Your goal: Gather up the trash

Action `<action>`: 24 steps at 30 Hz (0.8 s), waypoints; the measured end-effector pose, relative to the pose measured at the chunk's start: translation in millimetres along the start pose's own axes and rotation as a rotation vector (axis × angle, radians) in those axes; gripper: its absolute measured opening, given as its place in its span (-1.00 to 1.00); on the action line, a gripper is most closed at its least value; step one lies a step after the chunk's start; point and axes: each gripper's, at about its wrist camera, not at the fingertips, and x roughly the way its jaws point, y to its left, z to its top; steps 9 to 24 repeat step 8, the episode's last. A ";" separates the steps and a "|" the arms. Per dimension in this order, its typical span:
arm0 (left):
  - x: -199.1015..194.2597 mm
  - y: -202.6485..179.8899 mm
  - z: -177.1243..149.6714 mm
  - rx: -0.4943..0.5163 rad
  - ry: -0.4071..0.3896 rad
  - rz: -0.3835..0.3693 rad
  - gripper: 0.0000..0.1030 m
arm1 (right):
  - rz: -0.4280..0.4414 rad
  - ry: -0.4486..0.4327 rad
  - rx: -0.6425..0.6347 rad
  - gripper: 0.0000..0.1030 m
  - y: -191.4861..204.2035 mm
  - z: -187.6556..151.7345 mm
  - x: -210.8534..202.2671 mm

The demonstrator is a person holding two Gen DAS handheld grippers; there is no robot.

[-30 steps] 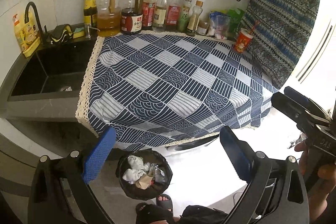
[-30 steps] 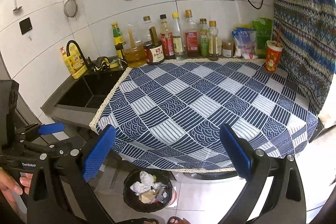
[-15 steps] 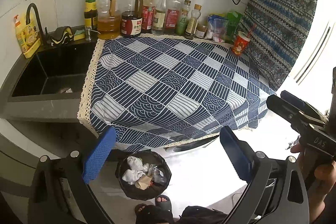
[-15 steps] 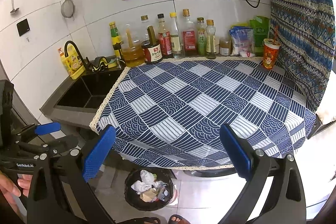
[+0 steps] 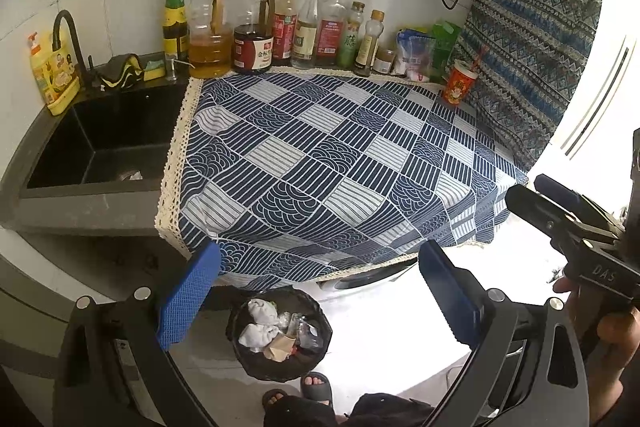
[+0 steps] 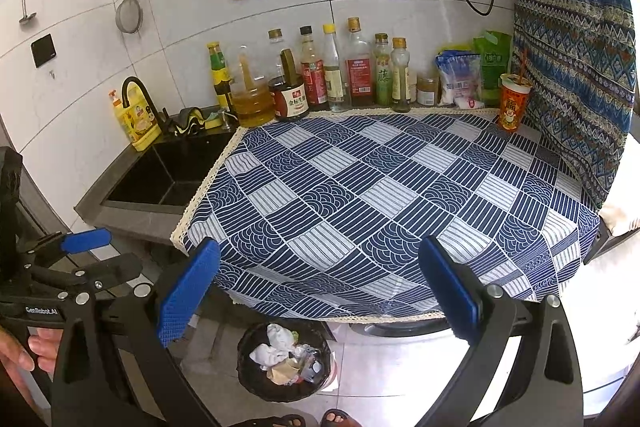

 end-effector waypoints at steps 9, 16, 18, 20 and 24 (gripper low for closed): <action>-0.9 -0.4 3.2 0.014 -0.001 -0.011 0.87 | 0.002 0.010 -0.006 0.90 -1.3 2.6 4.2; -0.9 -0.4 3.2 0.014 -0.001 -0.011 0.87 | 0.002 0.010 -0.006 0.90 -1.3 2.6 4.2; -0.9 -0.4 3.2 0.014 -0.001 -0.011 0.87 | 0.002 0.010 -0.006 0.90 -1.3 2.6 4.2; -0.9 -0.4 3.2 0.014 -0.001 -0.011 0.87 | 0.002 0.010 -0.006 0.90 -1.3 2.6 4.2; -0.9 -0.4 3.2 0.014 -0.001 -0.011 0.87 | 0.002 0.010 -0.006 0.90 -1.3 2.6 4.2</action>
